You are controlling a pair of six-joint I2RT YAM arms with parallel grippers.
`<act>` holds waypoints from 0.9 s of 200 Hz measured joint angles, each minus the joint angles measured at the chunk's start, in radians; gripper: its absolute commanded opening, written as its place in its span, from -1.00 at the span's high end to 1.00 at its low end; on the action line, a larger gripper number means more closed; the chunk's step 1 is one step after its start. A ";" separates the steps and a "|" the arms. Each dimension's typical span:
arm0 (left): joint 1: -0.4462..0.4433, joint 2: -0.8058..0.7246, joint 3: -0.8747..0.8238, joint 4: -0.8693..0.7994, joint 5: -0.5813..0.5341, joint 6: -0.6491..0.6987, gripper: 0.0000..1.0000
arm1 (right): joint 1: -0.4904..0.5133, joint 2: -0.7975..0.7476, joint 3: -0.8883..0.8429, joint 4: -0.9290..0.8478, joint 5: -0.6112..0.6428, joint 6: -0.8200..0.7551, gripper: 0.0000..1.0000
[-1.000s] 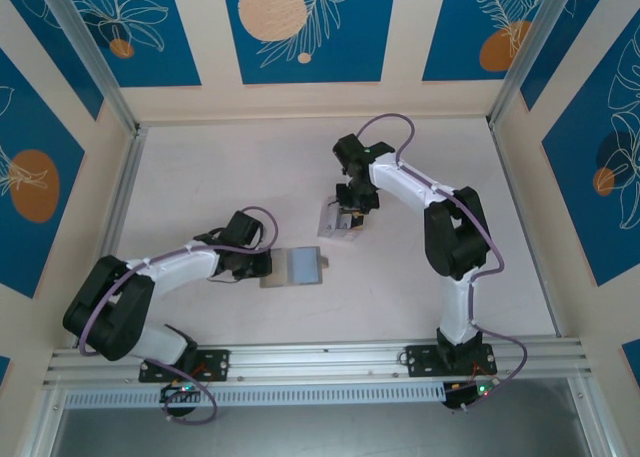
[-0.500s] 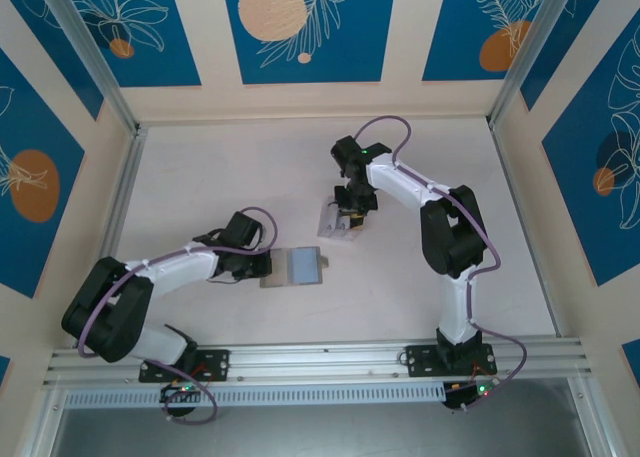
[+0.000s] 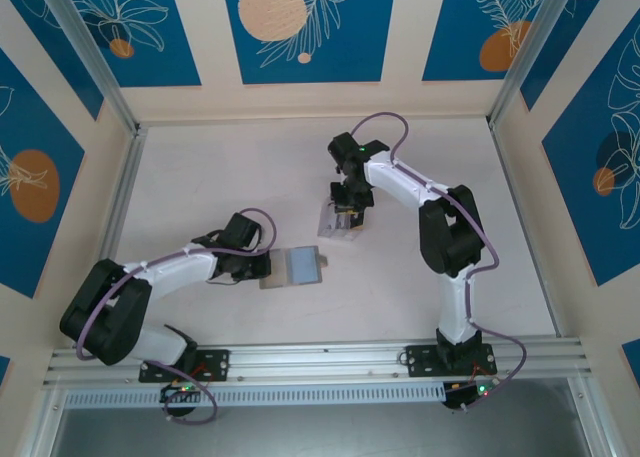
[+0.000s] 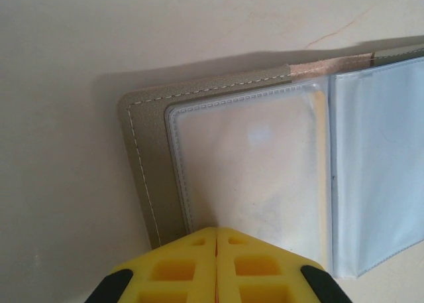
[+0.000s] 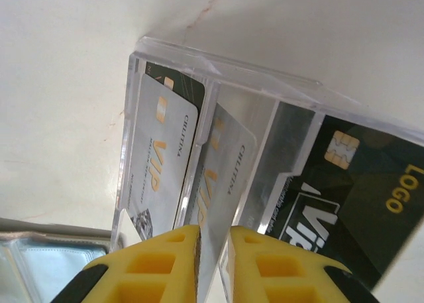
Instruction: Put the credit cards into the card holder
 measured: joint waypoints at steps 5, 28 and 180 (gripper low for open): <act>0.000 0.000 0.000 0.000 0.000 0.000 0.86 | 0.000 0.006 0.001 0.001 -0.003 0.000 0.59; 0.000 -0.002 0.000 -0.001 0.000 0.000 0.87 | 0.000 0.031 0.001 0.005 -0.018 0.000 0.60; 0.000 -0.169 0.035 -0.071 0.046 0.002 0.82 | 0.022 -0.163 0.000 -0.019 0.012 -0.004 1.00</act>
